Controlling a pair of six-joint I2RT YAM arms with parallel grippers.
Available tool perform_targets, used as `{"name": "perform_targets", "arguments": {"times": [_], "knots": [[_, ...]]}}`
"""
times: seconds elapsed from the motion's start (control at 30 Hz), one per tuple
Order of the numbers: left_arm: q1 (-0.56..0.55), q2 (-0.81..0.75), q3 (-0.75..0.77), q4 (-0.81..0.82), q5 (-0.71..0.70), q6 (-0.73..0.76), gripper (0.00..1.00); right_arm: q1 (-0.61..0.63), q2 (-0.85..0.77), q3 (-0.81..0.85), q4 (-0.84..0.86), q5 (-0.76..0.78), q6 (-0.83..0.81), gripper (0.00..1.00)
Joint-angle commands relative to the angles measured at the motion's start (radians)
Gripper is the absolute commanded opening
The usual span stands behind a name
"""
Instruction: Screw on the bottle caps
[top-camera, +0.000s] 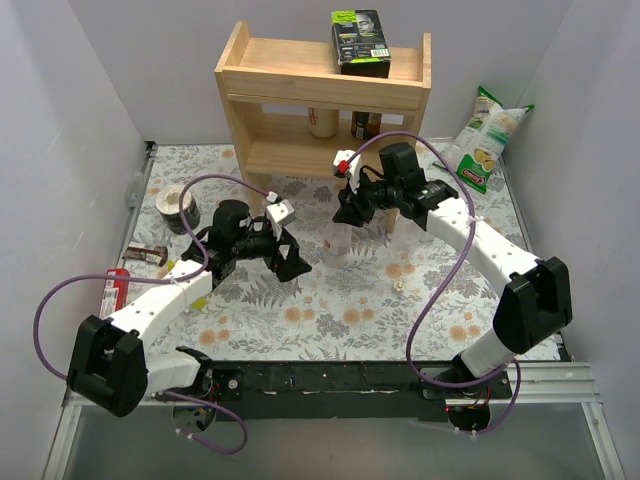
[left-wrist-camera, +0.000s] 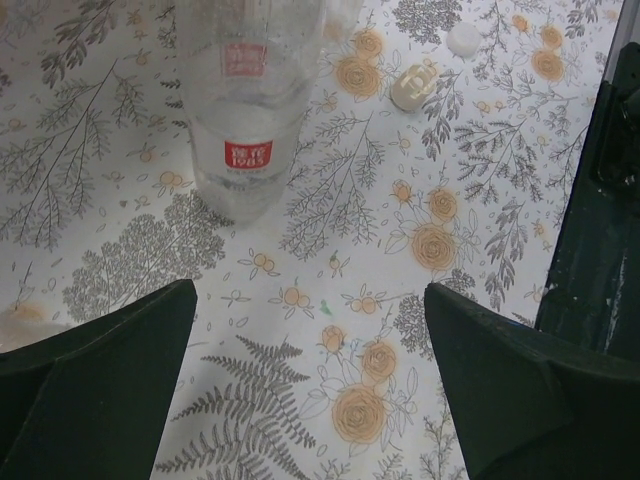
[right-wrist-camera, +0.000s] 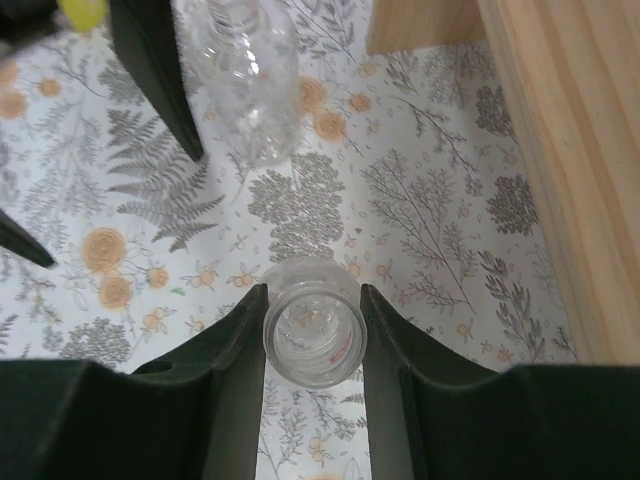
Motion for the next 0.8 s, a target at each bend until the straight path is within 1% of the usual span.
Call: {"name": "perform_targets", "arguments": {"times": [0.0, 0.07, 0.13, 0.2, 0.3, 0.43, 0.5, 0.6, 0.7, 0.73, 0.77], "knots": [[-0.073, 0.046, -0.011, 0.134, -0.057, 0.04, 0.98, 0.001, -0.093, 0.041, 0.005, -0.144, 0.059, 0.22], [-0.089, 0.09, -0.008, 0.2, -0.083, 0.037, 0.98, 0.001, -0.118, 0.035, 0.003, -0.204, 0.083, 0.2], [-0.104, 0.143, -0.011, 0.248, -0.134, 0.02, 0.98, 0.006, -0.143, 0.029, 0.011, -0.22, 0.117, 0.2], [-0.104, 0.182, 0.0, 0.292, -0.134, 0.014, 0.98, 0.01, -0.162, 0.019, 0.02, -0.229, 0.129, 0.2], [-0.104, 0.228, 0.01, 0.351, -0.093, 0.006, 0.98, 0.015, -0.178, 0.008, 0.023, -0.227, 0.135, 0.2], [-0.107, 0.276, 0.053, 0.349, 0.028, -0.011, 0.98, 0.015, -0.181, 0.008, 0.029, -0.235, 0.144, 0.2], [-0.118, 0.286, 0.07, 0.348, 0.047, -0.009, 0.98, 0.015, -0.184, 0.006, 0.031, -0.237, 0.148, 0.2], [-0.124, 0.288, 0.079, 0.348, 0.091, -0.009, 0.96, 0.015, -0.189, -0.005, 0.044, -0.234, 0.158, 0.2], [-0.124, 0.29, 0.084, 0.342, 0.146, -0.011, 0.89, 0.015, -0.193, -0.02, 0.06, -0.237, 0.174, 0.2], [-0.126, 0.293, 0.083, 0.338, 0.159, -0.011, 0.83, 0.017, -0.195, -0.021, 0.061, -0.238, 0.175, 0.2], [-0.126, 0.291, 0.081, 0.332, 0.177, -0.011, 0.81, 0.015, -0.195, -0.023, 0.064, -0.24, 0.18, 0.2]]}}
